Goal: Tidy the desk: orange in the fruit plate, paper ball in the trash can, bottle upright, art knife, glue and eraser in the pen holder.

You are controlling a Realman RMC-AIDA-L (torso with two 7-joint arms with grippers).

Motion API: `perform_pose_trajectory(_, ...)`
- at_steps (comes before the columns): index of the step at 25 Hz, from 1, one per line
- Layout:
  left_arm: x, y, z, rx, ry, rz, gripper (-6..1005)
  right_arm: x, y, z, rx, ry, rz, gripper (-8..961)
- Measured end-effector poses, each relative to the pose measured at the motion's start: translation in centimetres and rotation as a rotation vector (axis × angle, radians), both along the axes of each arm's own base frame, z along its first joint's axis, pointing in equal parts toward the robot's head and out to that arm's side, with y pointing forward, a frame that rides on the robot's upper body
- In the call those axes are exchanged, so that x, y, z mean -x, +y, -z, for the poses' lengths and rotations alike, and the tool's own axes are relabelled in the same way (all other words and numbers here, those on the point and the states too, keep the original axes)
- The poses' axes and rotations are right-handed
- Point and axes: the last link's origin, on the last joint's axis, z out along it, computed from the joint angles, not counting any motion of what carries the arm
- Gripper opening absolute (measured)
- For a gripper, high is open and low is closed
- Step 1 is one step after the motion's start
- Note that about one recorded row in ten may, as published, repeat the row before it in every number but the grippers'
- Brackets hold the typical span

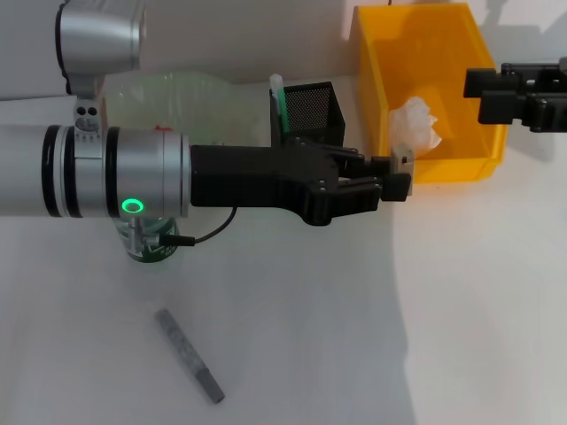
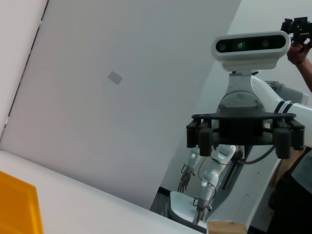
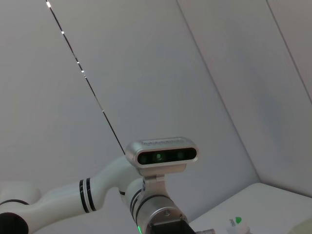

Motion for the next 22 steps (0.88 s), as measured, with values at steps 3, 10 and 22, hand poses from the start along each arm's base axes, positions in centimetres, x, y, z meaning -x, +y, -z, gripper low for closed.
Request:
perform_pose_trajectory(3,-0.2,0.1,0.0,0.001,0.000,0.003,311,0.1,0.3,0.4,-0.006,-0.005,0.010,623)
perform_pose_trajectory(10,-0.4,0.3,-0.2,-0.004,-0.007,0.002,316,0.8,0.9,1.8,0.033,-0.042,-0.001,623)
perform_pose_trajectory(22,-0.6,0.5,-0.2,-0.014,-0.005,0.011,325,1.3,1.3,2.1,0.024,-0.045,-0.011,622)
